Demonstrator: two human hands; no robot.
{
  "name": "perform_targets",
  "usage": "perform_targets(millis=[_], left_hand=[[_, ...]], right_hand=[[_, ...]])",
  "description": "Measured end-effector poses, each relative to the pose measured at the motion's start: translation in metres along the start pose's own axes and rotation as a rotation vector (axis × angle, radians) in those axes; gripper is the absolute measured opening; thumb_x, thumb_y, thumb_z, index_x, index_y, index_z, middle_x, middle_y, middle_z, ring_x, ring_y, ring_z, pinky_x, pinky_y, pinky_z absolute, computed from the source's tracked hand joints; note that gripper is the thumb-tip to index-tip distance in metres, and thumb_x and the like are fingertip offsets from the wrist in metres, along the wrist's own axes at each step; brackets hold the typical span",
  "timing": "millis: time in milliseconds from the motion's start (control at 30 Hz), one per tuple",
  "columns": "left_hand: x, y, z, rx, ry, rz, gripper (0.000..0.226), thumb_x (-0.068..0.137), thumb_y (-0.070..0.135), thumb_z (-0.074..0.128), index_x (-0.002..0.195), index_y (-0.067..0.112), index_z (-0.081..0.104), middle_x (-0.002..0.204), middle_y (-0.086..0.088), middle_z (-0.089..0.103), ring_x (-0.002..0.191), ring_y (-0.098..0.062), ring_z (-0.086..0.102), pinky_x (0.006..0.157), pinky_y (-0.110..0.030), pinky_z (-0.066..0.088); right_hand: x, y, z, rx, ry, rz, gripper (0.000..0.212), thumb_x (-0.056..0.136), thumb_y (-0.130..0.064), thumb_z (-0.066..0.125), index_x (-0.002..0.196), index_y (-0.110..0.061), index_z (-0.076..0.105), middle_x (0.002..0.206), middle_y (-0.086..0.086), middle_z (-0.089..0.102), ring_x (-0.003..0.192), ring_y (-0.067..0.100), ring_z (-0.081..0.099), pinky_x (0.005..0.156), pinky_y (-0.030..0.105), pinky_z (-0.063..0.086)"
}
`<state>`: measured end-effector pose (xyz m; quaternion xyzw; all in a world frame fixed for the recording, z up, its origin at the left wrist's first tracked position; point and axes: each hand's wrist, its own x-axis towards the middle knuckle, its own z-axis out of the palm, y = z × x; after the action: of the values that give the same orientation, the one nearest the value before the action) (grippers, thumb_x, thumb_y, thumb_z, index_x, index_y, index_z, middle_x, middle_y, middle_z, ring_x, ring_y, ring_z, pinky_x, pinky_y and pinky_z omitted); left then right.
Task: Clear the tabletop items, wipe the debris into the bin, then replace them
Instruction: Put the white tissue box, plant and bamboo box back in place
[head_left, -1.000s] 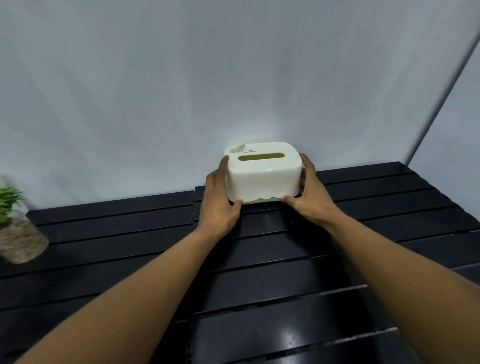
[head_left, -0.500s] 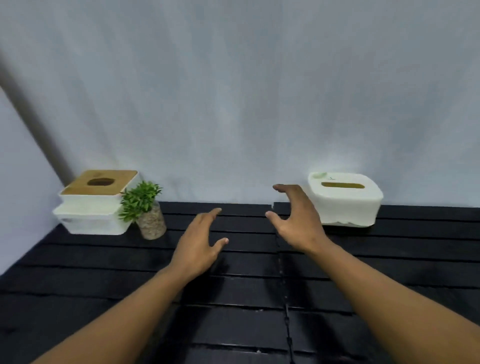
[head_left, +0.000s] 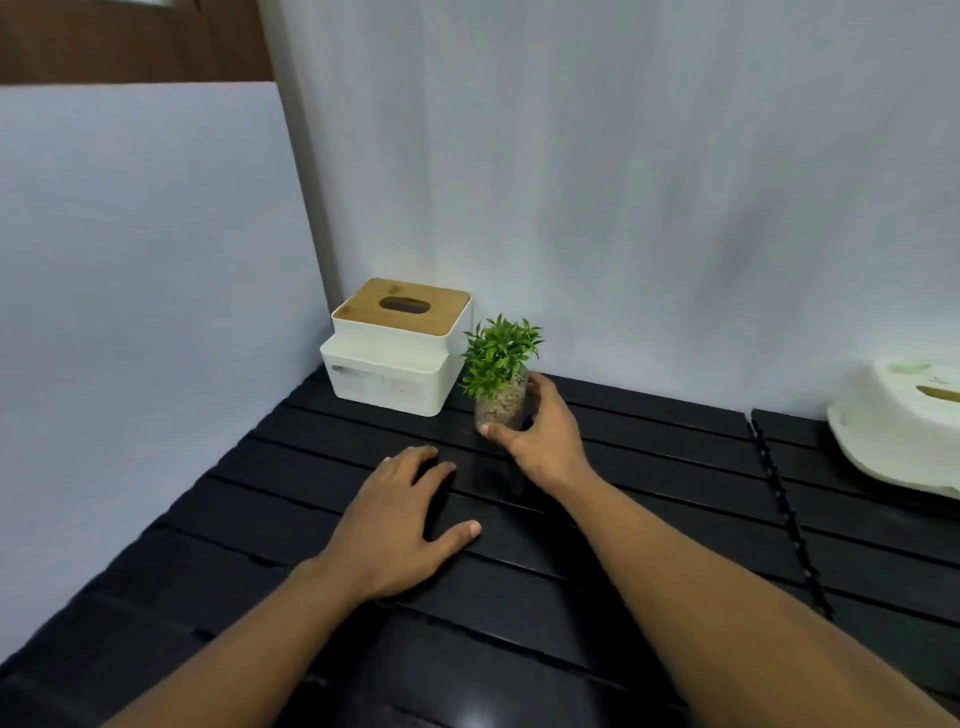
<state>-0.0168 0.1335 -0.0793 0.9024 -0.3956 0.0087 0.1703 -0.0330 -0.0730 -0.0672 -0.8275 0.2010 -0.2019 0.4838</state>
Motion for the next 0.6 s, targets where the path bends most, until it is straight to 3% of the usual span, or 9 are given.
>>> perform_targets(millis=[67, 267, 467, 600], left_hand=[[0.0, -0.001, 0.002, 0.004, 0.018, 0.01, 0.082, 0.079, 0.076, 0.034, 0.145, 0.028, 0.034, 0.153, 0.003, 0.027, 0.141, -0.015, 0.022, 0.117, -0.031, 0.009], [0.0, -0.001, 0.004, 0.002, 0.015, 0.003, 0.08, 0.081, 0.075, 0.037, 0.145, 0.028, 0.036, 0.152, 0.002, 0.029, 0.141, -0.017, 0.023, 0.118, -0.034, 0.014], [0.016, 0.032, 0.001, -0.037, -0.05, -0.02, 0.086, 0.072, 0.081, 0.032, 0.143, 0.032, 0.035, 0.151, -0.001, 0.028, 0.141, -0.019, 0.021, 0.119, -0.046, 0.011], [0.037, 0.081, 0.01, -0.057, -0.083, 0.033, 0.091, 0.069, 0.082, 0.034, 0.144, 0.03, 0.035, 0.15, -0.003, 0.031, 0.139, -0.021, 0.025, 0.116, -0.045, 0.021]], right_hand=[[0.005, -0.002, 0.008, 0.009, 0.038, -0.013, 0.08, 0.065, -0.029, 0.085, 0.133, -0.025, 0.043, 0.127, -0.004, 0.059, 0.115, 0.014, 0.056, 0.101, 0.033, 0.045], [0.009, -0.001, 0.011, -0.019, 0.122, -0.011, 0.075, 0.065, -0.032, 0.084, 0.129, -0.023, 0.045, 0.118, -0.002, 0.063, 0.108, 0.017, 0.06, 0.096, 0.034, 0.048], [-0.008, 0.01, -0.021, -0.039, 0.155, -0.005, 0.074, 0.064, -0.038, 0.083, 0.127, -0.026, 0.046, 0.115, -0.004, 0.064, 0.106, 0.016, 0.06, 0.093, 0.038, 0.05], [-0.023, 0.02, -0.07, -0.059, 0.202, -0.002, 0.073, 0.063, -0.039, 0.082, 0.126, -0.028, 0.046, 0.113, -0.005, 0.064, 0.106, 0.016, 0.06, 0.093, 0.037, 0.05]])
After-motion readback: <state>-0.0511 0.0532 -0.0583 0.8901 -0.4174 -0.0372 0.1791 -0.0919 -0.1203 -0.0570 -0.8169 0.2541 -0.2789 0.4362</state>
